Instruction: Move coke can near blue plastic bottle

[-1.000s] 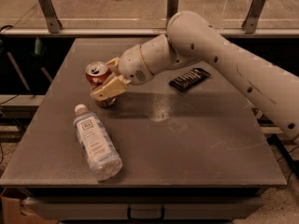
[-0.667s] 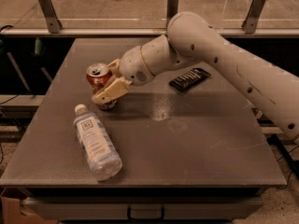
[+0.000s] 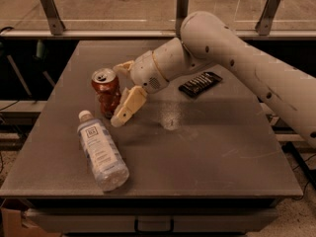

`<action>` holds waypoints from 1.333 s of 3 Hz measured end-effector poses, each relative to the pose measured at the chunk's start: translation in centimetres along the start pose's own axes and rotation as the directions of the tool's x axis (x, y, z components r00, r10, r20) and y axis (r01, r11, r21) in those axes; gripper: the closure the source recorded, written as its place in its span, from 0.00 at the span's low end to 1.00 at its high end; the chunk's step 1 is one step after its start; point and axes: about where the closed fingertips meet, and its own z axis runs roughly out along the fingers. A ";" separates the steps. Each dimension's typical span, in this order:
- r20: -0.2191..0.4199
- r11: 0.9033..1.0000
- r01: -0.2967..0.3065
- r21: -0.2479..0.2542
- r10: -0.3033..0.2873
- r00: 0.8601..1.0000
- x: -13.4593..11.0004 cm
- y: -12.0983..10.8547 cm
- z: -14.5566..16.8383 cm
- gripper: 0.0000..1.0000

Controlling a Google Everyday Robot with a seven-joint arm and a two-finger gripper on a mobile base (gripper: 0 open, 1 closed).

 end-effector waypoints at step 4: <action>-0.004 0.929 -0.109 0.353 0.118 0.993 6.0 -5.7 -13.1 0.00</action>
Offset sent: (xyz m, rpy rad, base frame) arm 0.0715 -0.1332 0.0104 -0.0128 -0.0512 -0.3575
